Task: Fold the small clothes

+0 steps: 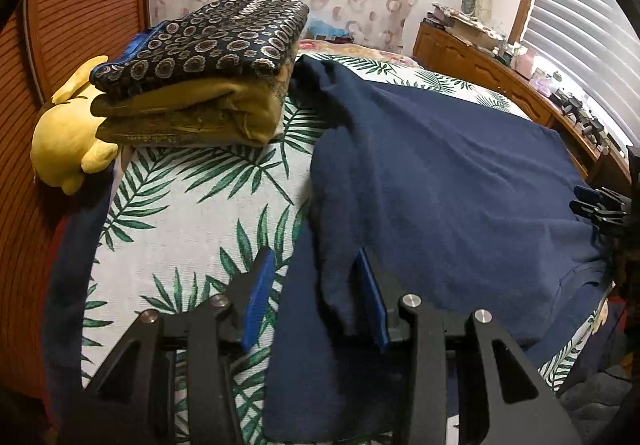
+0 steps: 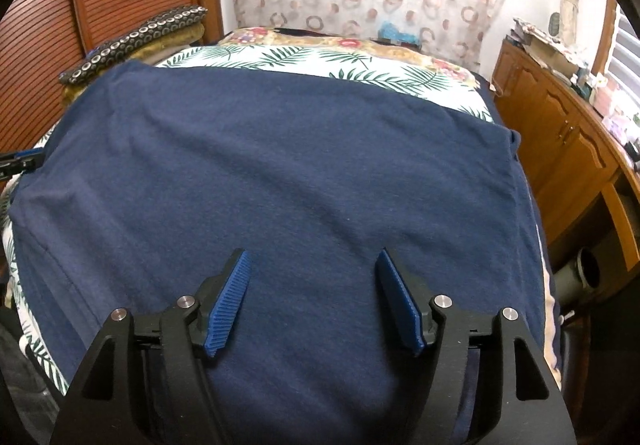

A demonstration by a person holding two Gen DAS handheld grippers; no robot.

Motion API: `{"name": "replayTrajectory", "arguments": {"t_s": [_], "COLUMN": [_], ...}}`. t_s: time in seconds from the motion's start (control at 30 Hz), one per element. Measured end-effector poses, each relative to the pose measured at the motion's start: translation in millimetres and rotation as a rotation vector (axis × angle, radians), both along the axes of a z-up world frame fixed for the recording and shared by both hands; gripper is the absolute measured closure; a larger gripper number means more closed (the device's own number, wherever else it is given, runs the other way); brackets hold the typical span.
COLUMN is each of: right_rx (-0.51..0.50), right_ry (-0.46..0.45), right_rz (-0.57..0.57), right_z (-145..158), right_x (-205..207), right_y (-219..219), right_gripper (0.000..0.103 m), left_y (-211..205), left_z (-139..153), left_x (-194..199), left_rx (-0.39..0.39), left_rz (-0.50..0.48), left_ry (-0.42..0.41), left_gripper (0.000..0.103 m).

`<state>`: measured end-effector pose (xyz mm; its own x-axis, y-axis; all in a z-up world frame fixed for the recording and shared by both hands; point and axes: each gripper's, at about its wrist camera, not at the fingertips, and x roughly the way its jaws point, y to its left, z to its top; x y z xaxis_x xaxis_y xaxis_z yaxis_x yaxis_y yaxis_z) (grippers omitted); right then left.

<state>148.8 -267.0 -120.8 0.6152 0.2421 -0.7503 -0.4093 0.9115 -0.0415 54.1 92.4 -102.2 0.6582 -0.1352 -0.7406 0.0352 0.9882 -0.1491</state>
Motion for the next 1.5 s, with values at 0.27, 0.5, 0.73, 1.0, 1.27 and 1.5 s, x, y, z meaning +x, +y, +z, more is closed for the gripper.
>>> {"name": "replayTrajectory", "arguments": {"t_s": [0.27,0.5,0.73,1.0,1.27,1.5], "right_rx": [0.002,0.003,0.005,0.073,0.081,0.085], "right_ry": [-0.002,-0.003,-0.003,-0.026,-0.13,-0.179], "right_rz": [-0.002,-0.002,0.001,-0.032,-0.099,-0.17], "right_z": [-0.1,-0.3,-0.6,15.8,48.6,68.1], "right_x": [0.0,-0.1,-0.3,-11.9,-43.8,-61.0], "right_y": [0.4,0.7,0.8,-17.5,-56.2,-94.9], "right_gripper": [0.035,0.035,0.035,0.035,0.038,0.039], "left_y": [-0.1,-10.3,-16.8,-60.2,-133.7,-203.4], "left_z": [-0.9,-1.9,23.1,89.4,131.2,148.9], "left_x": [-1.6,-6.3,-3.4,12.8,40.4,52.5], "left_rx": [0.001,0.009,-0.043,-0.05,-0.094,-0.07], "left_rz": [0.002,-0.057,-0.098,-0.211,-0.422,-0.59], "left_ry": [-0.009,-0.033,-0.098,-0.255,-0.32,-0.325], "left_gripper": [0.062,0.084,0.098,0.099,0.1,0.1]}}
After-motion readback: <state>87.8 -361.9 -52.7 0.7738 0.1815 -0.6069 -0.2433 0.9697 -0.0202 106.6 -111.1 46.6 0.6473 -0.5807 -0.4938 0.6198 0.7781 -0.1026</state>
